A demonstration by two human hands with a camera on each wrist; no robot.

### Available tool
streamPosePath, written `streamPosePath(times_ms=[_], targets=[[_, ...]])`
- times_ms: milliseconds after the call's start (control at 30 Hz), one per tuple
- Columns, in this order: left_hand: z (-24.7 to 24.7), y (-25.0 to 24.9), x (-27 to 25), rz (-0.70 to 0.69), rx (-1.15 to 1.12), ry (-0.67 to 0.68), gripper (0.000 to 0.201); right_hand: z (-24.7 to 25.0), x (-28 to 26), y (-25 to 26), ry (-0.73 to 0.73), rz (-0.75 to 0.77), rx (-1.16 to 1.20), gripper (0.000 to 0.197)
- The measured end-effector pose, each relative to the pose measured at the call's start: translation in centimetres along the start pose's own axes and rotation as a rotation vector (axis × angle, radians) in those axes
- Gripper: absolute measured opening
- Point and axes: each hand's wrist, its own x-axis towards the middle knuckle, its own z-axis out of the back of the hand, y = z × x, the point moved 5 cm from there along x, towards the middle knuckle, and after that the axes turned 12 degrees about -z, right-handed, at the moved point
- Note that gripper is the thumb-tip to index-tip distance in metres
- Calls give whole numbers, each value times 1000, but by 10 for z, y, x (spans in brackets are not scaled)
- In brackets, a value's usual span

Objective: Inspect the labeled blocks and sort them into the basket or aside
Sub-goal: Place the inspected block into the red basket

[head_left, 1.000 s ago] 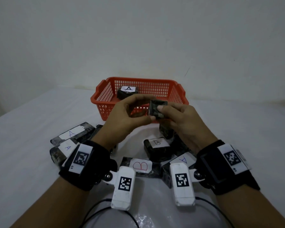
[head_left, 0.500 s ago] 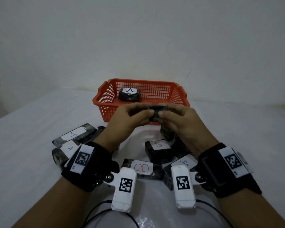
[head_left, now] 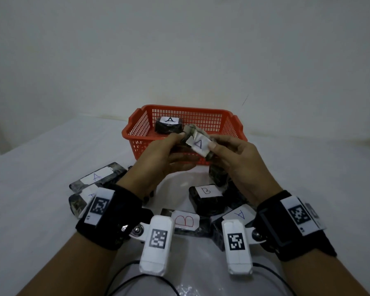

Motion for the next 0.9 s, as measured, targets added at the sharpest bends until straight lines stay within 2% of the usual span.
streamPosePath(times_ms=[133, 233, 400, 467, 533, 600, 767, 833, 900], targets=[[12, -10, 5, -126, 215, -111, 30, -2, 2, 2, -13, -65, 71, 13], [23, -16, 8, -148, 348, -199, 28, -7, 6, 2, -18, -121, 69, 17], [54, -56, 24, -286, 673, -363, 12, -18, 25, 19, -13, -192, -134, 16], [68, -72, 40, -291, 765, -407, 11, -26, 41, 33, -40, -198, -179, 13], [86, -82, 59, -248, 854, -446, 17, -36, 60, 43, -71, -216, -209, 9], [102, -83, 79, -175, 931, -453, 26, -46, 81, 46, -82, -246, -238, 17], [129, -56, 118, 159, 994, -291, 44, -65, 130, 27, -84, -381, -347, 13], [130, -46, 122, 261, 903, -232, 37, -70, 144, 19, -98, -449, -377, 9], [129, -41, 125, 307, 853, -214, 26, -75, 157, 11, -100, -511, -413, 15]])
